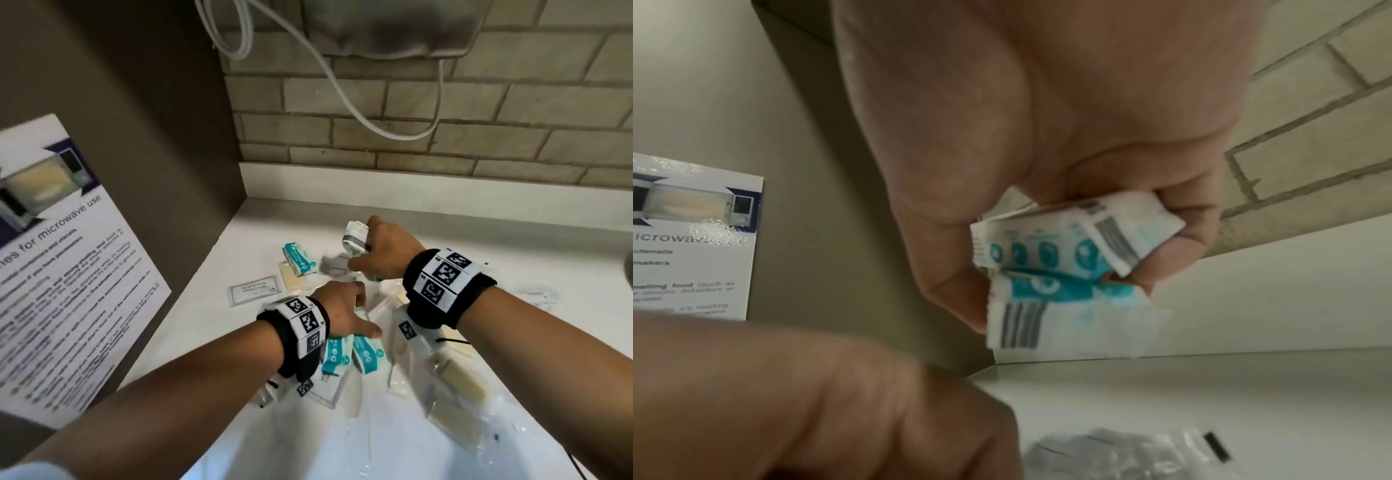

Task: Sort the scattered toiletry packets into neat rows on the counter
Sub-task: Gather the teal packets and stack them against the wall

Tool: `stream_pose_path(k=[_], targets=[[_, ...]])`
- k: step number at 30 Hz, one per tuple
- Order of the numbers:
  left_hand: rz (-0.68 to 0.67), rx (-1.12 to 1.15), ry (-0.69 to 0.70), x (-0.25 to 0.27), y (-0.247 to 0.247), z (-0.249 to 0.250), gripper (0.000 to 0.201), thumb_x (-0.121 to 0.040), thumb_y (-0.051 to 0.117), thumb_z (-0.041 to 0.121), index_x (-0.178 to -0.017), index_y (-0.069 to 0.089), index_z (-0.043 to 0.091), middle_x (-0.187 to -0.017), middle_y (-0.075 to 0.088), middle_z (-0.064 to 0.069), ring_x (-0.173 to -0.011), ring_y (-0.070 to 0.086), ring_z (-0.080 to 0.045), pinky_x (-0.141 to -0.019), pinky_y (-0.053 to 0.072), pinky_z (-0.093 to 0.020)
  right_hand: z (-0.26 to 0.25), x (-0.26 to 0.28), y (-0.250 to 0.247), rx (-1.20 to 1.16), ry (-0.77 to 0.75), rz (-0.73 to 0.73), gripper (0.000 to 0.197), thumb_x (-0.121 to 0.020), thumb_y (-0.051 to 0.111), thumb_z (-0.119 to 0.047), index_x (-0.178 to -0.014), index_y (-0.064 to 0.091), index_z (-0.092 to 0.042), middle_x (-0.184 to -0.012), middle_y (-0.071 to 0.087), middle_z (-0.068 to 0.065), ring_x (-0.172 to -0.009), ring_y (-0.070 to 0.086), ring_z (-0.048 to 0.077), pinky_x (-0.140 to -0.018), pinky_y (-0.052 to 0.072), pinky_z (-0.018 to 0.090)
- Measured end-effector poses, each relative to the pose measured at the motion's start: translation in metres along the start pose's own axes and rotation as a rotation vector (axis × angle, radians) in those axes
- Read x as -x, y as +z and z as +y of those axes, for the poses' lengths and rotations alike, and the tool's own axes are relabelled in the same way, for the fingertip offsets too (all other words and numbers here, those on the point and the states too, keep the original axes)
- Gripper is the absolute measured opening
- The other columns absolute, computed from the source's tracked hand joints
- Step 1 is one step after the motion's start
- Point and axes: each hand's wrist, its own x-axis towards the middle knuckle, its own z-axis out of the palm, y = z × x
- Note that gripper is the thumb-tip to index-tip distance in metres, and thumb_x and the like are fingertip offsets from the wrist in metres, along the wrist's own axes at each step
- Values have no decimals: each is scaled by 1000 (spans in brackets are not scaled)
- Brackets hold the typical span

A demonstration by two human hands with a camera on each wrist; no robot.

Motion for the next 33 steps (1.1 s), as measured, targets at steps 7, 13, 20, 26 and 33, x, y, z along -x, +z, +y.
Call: stream_pose_path(k=[7, 13, 20, 26, 33], targets=[[334, 262, -63, 27, -80, -64, 40, -69, 84, 40, -92, 60, 18, -85, 60, 6, -67, 58, -8, -57, 47, -23, -37, -25, 18, -37, -18, -6, 50, -72, 77, -32, -96, 38, -12, -87, 57, 6, -80, 54, 26, -66, 38, 29], [511, 235, -223, 47, -129, -124, 34, -76, 79, 40, -96, 59, 21, -86, 63, 6, -70, 65, -12, -59, 48, -24, -71, -66, 54, 38, 8, -67, 48, -74, 75, -30, -99, 37, -14, -94, 59, 7, -80, 56, 25, -65, 42, 29], [471, 89, -384, 48, -115, -161, 46, -84, 70, 43, -120, 57, 17, -119, 67, -8, -97, 68, -24, -84, 56, -33, -86, -90, 78, 209, 70, -145, 78, -62, 82, -52, -115, 43, -10, -101, 62, 6, -86, 59, 27, -67, 45, 30], [253, 132, -389, 33, -94, -174, 62, -87, 63, 50, -136, 53, 12, -141, 54, -7, -121, 57, -23, -102, 44, -29, -85, -92, 68, 209, 73, -102, 68, -58, 85, -34, -110, 47, -12, -98, 63, 6, -78, 56, 25, -64, 47, 28], [183, 164, -336, 23, -64, -162, 56, -87, 60, 56, -123, 61, 14, -130, 60, -6, -118, 57, -23, -99, 45, -31, -80, -85, 50, 197, 18, -21, 59, -61, 82, -30, -101, 42, -14, -92, 60, 5, -83, 60, 28, -67, 49, 31]])
